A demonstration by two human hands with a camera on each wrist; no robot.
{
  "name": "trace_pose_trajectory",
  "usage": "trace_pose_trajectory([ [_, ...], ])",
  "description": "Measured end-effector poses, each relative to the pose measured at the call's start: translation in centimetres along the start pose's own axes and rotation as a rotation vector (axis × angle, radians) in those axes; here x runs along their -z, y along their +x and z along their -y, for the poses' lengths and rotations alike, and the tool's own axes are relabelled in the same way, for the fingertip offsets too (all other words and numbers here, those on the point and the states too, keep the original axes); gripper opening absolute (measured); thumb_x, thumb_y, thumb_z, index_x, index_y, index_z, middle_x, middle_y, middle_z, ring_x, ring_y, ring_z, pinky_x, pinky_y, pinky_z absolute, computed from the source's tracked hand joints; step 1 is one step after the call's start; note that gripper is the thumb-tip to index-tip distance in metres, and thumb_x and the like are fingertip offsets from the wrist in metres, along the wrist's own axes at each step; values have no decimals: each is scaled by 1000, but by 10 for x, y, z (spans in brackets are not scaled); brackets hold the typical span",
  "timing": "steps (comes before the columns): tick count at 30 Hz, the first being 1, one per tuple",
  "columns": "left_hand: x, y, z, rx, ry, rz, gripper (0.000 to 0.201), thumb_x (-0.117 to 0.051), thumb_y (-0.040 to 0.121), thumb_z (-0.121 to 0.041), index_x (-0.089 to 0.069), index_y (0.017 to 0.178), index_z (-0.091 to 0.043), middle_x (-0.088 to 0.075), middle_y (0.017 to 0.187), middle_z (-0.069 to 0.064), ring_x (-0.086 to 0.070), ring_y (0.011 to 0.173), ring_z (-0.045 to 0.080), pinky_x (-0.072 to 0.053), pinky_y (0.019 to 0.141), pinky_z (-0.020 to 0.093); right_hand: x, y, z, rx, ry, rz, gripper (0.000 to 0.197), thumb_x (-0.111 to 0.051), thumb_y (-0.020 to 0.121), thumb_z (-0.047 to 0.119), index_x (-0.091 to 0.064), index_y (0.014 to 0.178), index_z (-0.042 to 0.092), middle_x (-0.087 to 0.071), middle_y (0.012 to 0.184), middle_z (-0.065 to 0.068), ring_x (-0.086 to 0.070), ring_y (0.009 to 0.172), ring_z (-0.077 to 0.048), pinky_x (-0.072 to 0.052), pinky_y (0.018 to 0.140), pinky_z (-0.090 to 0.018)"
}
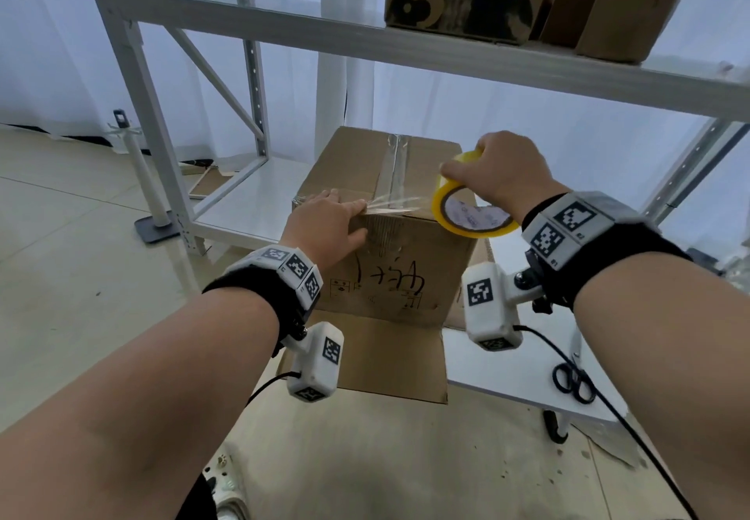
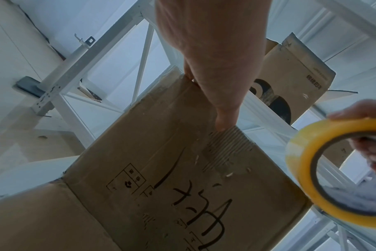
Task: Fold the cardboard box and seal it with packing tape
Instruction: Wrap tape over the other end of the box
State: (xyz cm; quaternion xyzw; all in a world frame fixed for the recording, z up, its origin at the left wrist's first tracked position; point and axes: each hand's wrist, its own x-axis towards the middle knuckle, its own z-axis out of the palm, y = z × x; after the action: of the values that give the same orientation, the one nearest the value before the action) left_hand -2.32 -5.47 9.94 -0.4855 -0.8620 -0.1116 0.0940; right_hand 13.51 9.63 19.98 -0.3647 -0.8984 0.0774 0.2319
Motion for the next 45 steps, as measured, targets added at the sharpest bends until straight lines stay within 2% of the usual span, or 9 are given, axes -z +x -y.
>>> trace_pose_trajectory([
  [5, 4, 0, -3, -26, 42, 51, 62, -46, 92, -52, -29, 147, -29, -41, 144, 16, -34, 136, 30, -28, 111, 41, -5, 2, -1, -15, -12, 26, 40, -59, 78, 48, -42, 64, 16, -44, 62, 1, -46, 66, -21, -27, 50, -27],
  [10, 2, 0, -26, -12, 165, 103, 70, -36, 90, -64, -12, 149, -37, -19, 154, 23, -20, 141, 39, -17, 116, 50, -6, 2, 8, 32, -107, 40, 39, -57, 80, 50, -53, 83, 11, -46, 67, 3, -51, 77, -23, -32, 60, -29],
  [17, -8, 1, -43, -122, 71, 36, 65, -36, 94, -56, -16, 150, -30, -18, 157, 11, -17, 145, 26, -12, 117, 38, -6, -1, 23, 97, -234, 40, 39, -55, 82, 50, -55, 84, 11, -53, 74, -1, -53, 79, -24, -36, 64, -30],
  [24, 3, -7, 17, 73, 82, -9, 69, -44, 92, -51, -27, 148, -14, -28, 154, 5, -27, 141, 21, -31, 110, 40, -5, 2, 14, 46, -167, 72, 40, -55, 81, 51, -54, 91, 12, -52, 78, 0, -54, 82, -24, -37, 66, -31],
  [28, 0, -4, 13, 109, 111, 9, 77, -45, 91, -55, -24, 148, -8, -26, 154, 10, -24, 143, 24, -23, 114, 38, -6, 1, 11, 50, -160, 69, 39, -52, 82, 51, -53, 91, 13, -53, 81, -1, -53, 83, -23, -37, 67, -31],
  [31, -2, -1, 0, 22, 109, 11, 76, -44, 93, -52, -19, 149, -8, -22, 156, 9, -19, 144, 22, -11, 117, 35, -5, 0, 11, 52, -164, 50, 36, -48, 86, 50, -51, 94, 15, -54, 89, -2, -51, 85, -22, -36, 69, -32],
  [35, -4, 6, -28, -174, 64, 25, 68, -42, 96, -44, -15, 150, -12, -18, 157, 5, -16, 145, 17, -10, 119, 31, -5, 1, 12, 29, -129, 50, 29, -47, 87, 40, -56, 92, 13, -56, 88, -3, -52, 84, -22, -35, 68, -32],
  [40, -10, 9, -32, -194, 16, 25, 66, -44, 96, -40, -16, 150, -13, -16, 158, 4, -14, 145, 15, -8, 116, 28, -5, 2, 7, 63, -63, 48, 30, -55, 82, 39, -59, 79, 10, -52, 68, -1, -52, 74, -21, -35, 58, -28],
  [45, -9, 7, -29, -204, 14, 4, 67, -43, 96, -40, -16, 151, -13, -18, 157, 4, -16, 145, 14, -8, 117, 27, 5, 6, -5, 108, -174, 43, 40, -57, 82, 48, -58, 77, 9, -50, 67, -1, -54, 75, -25, -37, 62, -31],
])
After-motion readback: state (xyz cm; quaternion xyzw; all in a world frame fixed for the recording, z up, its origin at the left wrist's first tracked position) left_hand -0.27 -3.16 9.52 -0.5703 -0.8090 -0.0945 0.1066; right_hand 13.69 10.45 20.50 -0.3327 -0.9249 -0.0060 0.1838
